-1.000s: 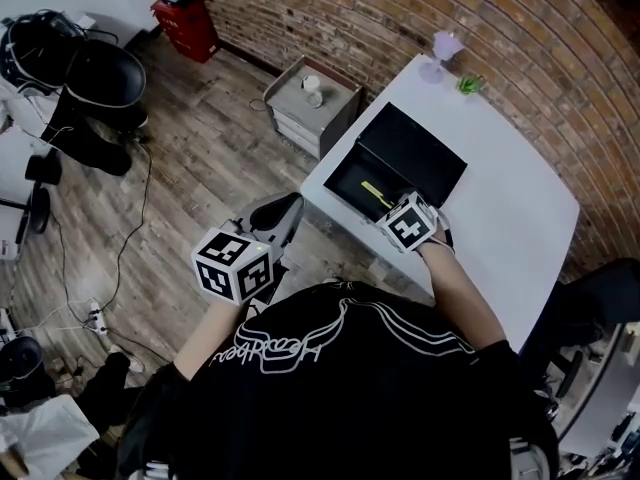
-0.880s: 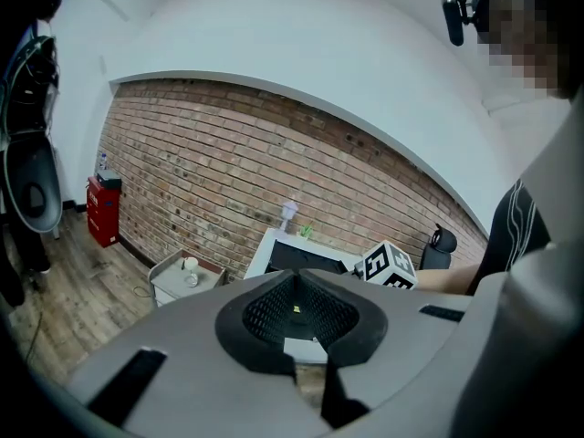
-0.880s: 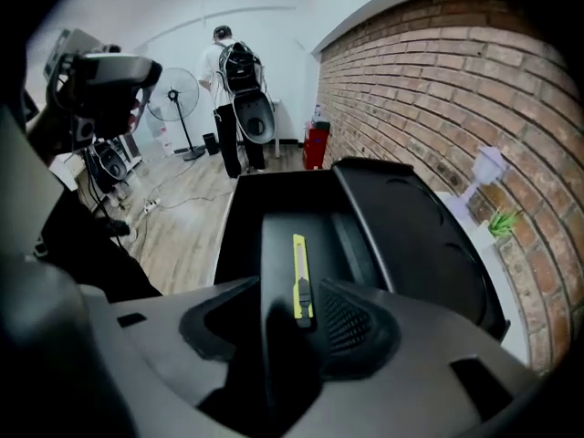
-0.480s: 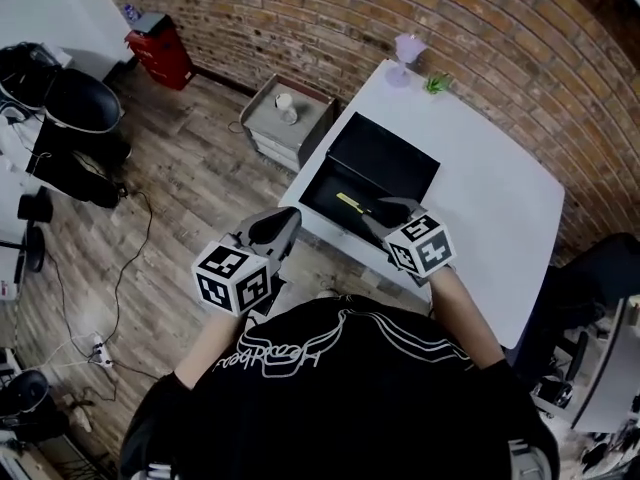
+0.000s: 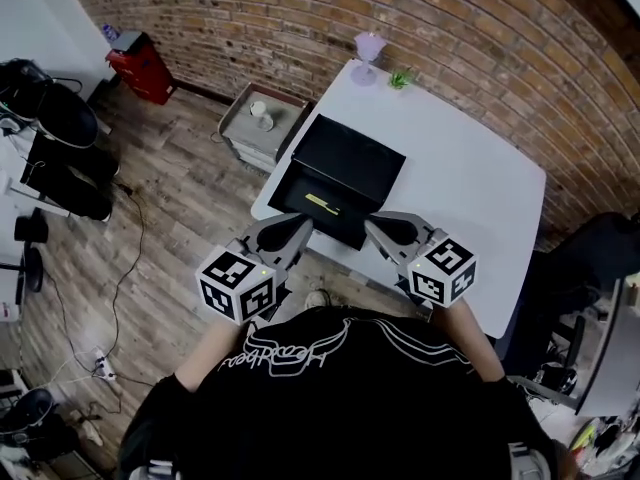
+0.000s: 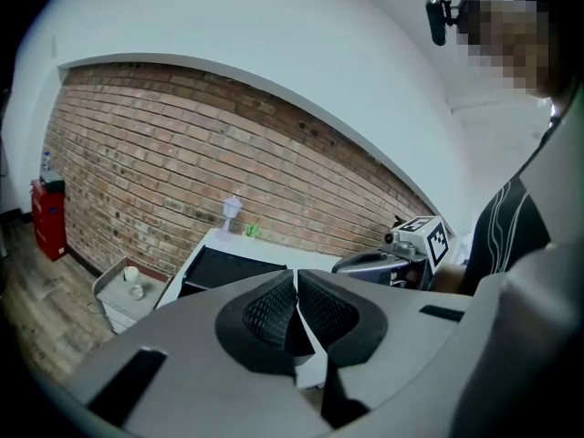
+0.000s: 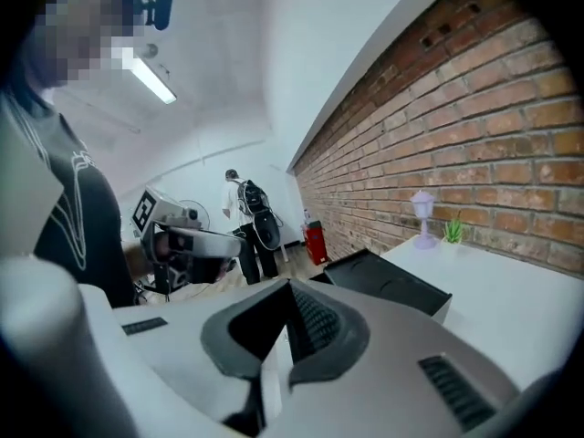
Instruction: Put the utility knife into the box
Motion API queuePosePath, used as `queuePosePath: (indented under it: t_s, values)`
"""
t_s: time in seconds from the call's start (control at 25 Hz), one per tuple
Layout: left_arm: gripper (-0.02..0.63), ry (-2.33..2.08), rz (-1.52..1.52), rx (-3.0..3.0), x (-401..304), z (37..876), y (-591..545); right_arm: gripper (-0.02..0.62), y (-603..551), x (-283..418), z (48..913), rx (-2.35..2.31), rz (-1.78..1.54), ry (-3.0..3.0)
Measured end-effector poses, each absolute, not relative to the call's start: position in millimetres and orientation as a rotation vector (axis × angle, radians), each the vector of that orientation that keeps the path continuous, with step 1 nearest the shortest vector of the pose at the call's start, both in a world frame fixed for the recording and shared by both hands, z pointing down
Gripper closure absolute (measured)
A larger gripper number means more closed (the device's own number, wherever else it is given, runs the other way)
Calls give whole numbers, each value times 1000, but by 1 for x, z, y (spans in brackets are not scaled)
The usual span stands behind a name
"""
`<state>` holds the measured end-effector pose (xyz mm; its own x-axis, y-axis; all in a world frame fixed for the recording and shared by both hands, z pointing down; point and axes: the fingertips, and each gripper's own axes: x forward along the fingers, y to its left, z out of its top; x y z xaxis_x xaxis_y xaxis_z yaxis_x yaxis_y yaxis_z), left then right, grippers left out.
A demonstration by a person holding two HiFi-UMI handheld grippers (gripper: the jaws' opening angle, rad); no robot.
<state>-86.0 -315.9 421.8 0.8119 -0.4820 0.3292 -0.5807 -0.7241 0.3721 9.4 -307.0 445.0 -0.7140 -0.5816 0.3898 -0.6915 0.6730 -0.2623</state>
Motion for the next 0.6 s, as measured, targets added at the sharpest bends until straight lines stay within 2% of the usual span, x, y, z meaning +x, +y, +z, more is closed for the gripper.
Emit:
queuePosePath:
  t_s: [0.32, 0.6]
  values:
    - [568, -710, 270, 2632, -56, 387, -298, 594, -286, 24, 378, 1025, 477, -2811]
    - [568, -674, 282, 2643, -52, 388, -289, 594, -278, 27, 377, 1059, 484, -2828]
